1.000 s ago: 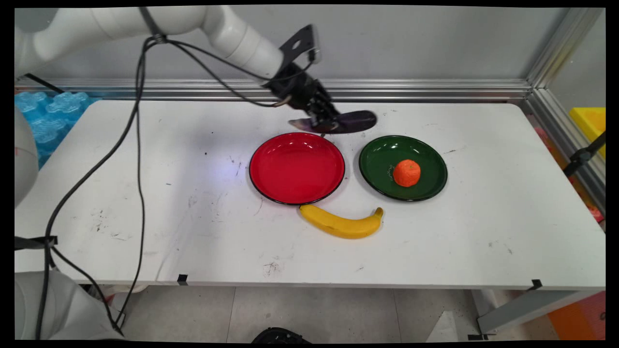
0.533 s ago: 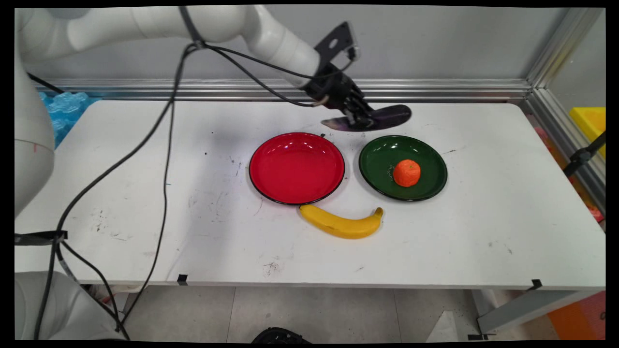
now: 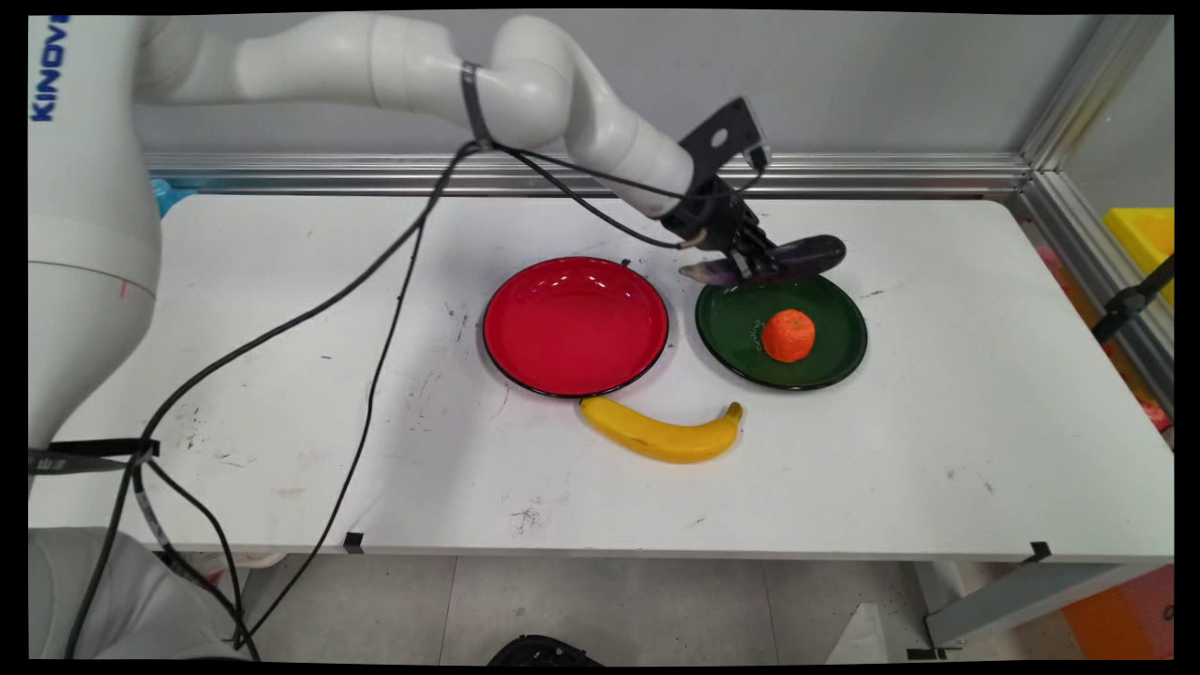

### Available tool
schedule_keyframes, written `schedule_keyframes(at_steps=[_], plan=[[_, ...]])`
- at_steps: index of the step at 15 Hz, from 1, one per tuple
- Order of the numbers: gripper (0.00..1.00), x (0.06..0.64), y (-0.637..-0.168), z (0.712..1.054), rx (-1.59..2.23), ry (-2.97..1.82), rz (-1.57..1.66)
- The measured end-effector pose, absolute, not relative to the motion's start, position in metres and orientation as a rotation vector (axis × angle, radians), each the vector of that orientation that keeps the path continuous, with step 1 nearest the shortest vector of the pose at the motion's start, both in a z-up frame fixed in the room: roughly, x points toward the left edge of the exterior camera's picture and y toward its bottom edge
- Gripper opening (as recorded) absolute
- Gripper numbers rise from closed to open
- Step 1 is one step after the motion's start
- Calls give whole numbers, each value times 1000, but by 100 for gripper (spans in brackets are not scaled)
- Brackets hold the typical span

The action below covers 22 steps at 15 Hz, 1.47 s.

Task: Place the picked object on the green plate

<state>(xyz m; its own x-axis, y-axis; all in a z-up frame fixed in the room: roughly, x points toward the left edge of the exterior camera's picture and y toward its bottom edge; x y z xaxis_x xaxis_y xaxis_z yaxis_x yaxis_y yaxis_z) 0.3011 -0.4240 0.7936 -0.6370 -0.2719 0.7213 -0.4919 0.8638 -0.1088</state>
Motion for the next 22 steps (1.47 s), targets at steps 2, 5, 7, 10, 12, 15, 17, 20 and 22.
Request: schedule_keyframes(at_steps=[2,5,7,10,12,15,17,20,22], plan=[[0,292,-430,782,561,-2295,391],[0,280,-437,765,577,-2301,399],[0,275,-440,757,584,-2305,403],[0,269,-445,746,595,-2308,412],[0,265,-447,741,602,-2308,415],[100,261,-449,736,612,-2304,418],[100,259,-450,735,618,-2299,420],[100,255,-452,738,625,-2285,422],[100,254,-453,744,629,-2270,426]])
